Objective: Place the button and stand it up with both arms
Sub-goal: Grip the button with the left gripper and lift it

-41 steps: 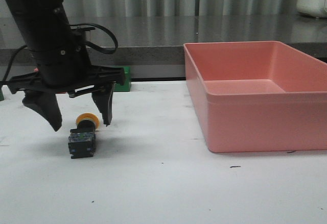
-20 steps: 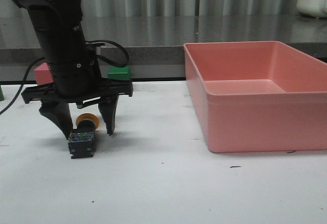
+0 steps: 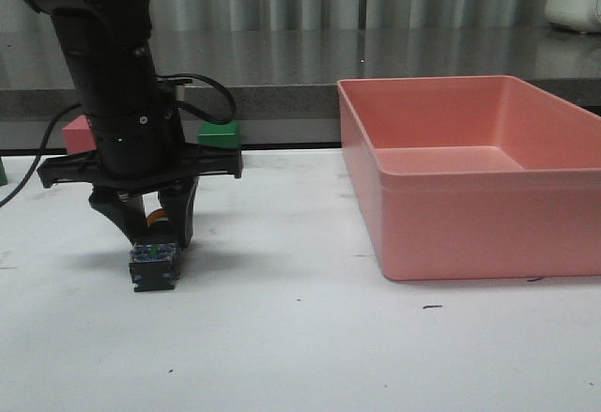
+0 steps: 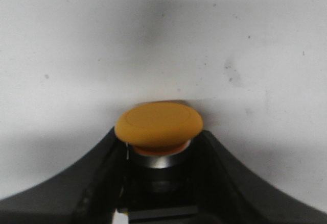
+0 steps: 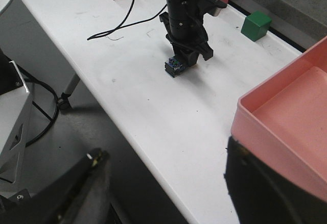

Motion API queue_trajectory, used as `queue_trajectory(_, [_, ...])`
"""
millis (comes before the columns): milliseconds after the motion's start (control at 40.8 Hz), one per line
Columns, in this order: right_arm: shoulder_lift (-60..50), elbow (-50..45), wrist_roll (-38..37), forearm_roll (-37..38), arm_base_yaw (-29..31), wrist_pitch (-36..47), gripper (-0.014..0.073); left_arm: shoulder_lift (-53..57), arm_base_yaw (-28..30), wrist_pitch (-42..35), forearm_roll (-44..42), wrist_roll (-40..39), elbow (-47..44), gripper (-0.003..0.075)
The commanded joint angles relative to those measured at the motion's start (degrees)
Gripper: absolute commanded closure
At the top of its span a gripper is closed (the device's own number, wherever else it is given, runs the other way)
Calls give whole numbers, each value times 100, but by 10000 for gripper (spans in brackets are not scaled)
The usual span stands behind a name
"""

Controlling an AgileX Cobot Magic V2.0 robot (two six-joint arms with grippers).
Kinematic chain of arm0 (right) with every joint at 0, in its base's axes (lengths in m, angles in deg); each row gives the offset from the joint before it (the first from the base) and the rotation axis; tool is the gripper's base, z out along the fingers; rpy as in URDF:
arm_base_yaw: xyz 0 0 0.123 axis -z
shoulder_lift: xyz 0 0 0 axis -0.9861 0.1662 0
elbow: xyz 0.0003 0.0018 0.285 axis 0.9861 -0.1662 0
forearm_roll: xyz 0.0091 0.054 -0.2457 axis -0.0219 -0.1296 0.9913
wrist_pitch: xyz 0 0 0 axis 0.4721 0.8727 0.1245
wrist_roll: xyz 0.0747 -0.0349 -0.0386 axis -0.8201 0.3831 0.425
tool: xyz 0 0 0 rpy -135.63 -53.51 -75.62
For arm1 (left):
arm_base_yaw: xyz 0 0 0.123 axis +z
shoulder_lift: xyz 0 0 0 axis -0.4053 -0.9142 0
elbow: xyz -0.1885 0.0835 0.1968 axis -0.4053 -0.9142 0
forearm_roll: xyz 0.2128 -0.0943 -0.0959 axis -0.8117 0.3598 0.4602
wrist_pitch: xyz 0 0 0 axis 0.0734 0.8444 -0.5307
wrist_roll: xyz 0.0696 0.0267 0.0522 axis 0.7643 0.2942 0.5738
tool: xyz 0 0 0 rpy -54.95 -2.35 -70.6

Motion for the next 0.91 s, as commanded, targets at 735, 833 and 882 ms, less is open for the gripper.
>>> queue_trajectory(735, [38,116,46,-82,3,340,95,1744,2,128,-124,959,179,479])
queue_trajectory(833, [38,116,46,-82,3,340,95,2100,2,41,-135,1231,165,479])
queue_trajectory(882, [38,116,46,-82,3,340,95,2264,2,-142,-135,1337,95,479])
